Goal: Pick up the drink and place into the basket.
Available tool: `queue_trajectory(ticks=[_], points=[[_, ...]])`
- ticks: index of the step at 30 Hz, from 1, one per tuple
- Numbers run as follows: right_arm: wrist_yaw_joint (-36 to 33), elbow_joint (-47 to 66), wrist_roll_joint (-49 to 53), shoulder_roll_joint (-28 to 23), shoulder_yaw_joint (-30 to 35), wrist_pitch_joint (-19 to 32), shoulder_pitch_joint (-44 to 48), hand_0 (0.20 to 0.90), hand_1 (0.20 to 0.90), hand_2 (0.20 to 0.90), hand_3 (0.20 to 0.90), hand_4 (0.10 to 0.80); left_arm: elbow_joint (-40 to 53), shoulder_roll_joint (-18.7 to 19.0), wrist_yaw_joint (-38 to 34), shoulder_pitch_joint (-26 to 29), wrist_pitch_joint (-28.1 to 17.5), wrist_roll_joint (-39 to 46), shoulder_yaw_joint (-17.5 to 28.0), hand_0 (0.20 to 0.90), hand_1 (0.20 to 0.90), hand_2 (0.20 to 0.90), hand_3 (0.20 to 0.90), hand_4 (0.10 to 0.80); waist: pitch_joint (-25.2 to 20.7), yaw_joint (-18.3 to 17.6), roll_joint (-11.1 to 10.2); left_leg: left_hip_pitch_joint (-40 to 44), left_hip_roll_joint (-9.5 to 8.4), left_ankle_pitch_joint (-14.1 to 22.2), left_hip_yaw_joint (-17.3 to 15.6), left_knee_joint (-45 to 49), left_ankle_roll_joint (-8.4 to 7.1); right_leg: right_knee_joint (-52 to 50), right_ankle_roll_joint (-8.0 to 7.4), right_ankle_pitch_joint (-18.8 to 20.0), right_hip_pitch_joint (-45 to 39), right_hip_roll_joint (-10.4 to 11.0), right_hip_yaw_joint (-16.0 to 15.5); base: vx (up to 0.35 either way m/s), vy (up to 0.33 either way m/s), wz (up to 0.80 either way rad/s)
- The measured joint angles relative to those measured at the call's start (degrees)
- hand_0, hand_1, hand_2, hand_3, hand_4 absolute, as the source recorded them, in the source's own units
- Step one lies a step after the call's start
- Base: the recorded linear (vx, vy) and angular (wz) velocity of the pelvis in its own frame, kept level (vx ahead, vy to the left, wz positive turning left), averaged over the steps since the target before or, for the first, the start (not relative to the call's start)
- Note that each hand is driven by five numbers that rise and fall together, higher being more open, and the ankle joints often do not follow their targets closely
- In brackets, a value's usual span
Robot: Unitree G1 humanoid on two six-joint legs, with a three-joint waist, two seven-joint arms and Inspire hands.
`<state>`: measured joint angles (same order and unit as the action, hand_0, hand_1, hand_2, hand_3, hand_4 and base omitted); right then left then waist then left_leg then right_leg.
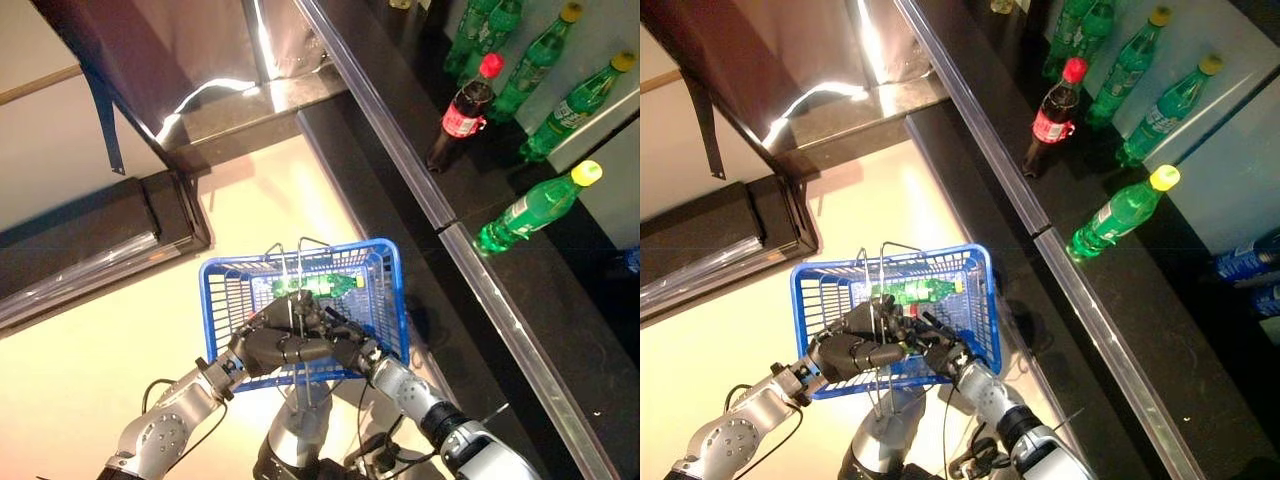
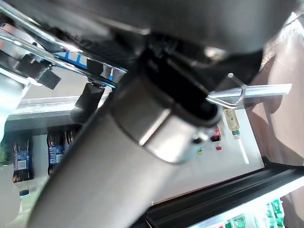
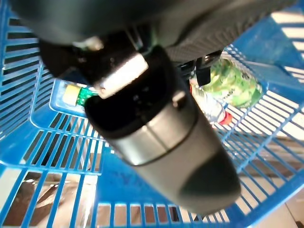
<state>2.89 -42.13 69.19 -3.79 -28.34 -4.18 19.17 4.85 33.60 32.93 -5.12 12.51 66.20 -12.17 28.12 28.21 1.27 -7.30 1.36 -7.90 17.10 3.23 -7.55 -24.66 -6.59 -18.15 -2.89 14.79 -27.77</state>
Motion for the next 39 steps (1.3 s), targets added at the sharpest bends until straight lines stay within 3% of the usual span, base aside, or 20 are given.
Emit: queue_trajectory(ticks=[8,14,21,26,30,35,39], points=[[1.88,24.34,-1.78,-4.88,-1.83,4.89,-10.26,0.9,0.9,0.9,0.9,0.8,0.0,-1.11,0.06,-2.03,-0.07,-0.01,2.01,0.3,0.3,0.3,0.2,0.1,-0.62,-1.3,-2.63,-0.07,0.44,0.16,-0.8,-0.1,-0.01,1.16,-0.26,0.82,-0.02,-0.56,0.28,0.016,-0.014,-0.03],[9.17,33.81,-1.8,-8.57,3.5,7.46,-18.09,0.9,0.9,0.9,0.9,0.8,-0.27,-2.77,0.06,-6.95,-0.41,-0.87,7.33,0.3,0.3,0.3,0.2,0.1,-1.83,-5.07,-5.17,0.12,0.87,0.4,-2.06,-0.1,0.27,3.01,-0.47,2.11,-0.29,-1.2,1.36,0.035,-0.01,-0.09],[20.59,40.96,-2.64,-10.5,8.5,7.05,-26.51,0.9,0.9,0.9,0.9,0.8,-6.11,-6.74,0.05,-9.49,-3.91,-3.85,12.03,0.3,0.3,0.3,0.2,0.1,-2.1,-9.37,-5.61,1.9,1.28,0.79,-3.37,-0.14,0.84,6.17,-0.79,4.27,-3.0,-1.92,1.88,0.057,0.053,-0.09],[29.84,41.38,-3.56,-10.24,10.32,4.64,-29.07,0.9,0.9,0.9,0.9,0.8,-13.48,-8.01,-1.3,-11.47,-8.76,-7.98,14.85,0.3,0.3,0.3,0.2,0.1,-3.84,-11.95,-6.27,3.4,1.94,1.31,-5.93,-0.46,1.07,7.6,-0.74,4.79,-4.16,-2.16,3.29,0.042,0.043,-0.15],[35.52,38.75,-4.08,-9.9,12.05,1.47,-32.95,0.9,0.9,0.9,0.9,0.8,-23.61,-9.85,-5.22,-13.24,-13.66,-8.35,15.48,0.3,0.3,0.3,0.2,0.1,-9.05,-14.32,-6.64,4.93,3.11,0.81,-9.43,-3.24,1.48,10.79,-1.05,6.3,-4.29,-2.77,5.14,-0.018,0.003,-0.24],[40.39,31.24,-6.56,-10.26,14.59,-0.97,-37.08,0.9,0.9,0.9,0.9,0.8,-34.71,-12.8,-11.68,-15.12,-18.35,-8.03,16.6,0.3,0.3,0.3,0.2,0.1,-14.93,-17.93,-7.06,6.61,4.02,0.45,-11.93,-5.95,1.54,16.17,-1.42,8.86,-5.9,-4.14,7.01,-0.074,-0.047,-0.25],[41.53,23.24,-9.59,-10.46,15.92,-1.54,-38.54,0.9,0.9,0.9,0.9,0.8,-42.53,-14.64,-17.08,-14.58,-19.54,-7.64,17.92,0.3,0.3,0.3,0.2,0.1,-17.97,-19.58,-7.47,8.3,4.86,0.37,-14.18,-8.06,1.66,18.94,-1.23,10.0,-6.08,-5.12,9.31,-0.068,-0.051,-0.27]])
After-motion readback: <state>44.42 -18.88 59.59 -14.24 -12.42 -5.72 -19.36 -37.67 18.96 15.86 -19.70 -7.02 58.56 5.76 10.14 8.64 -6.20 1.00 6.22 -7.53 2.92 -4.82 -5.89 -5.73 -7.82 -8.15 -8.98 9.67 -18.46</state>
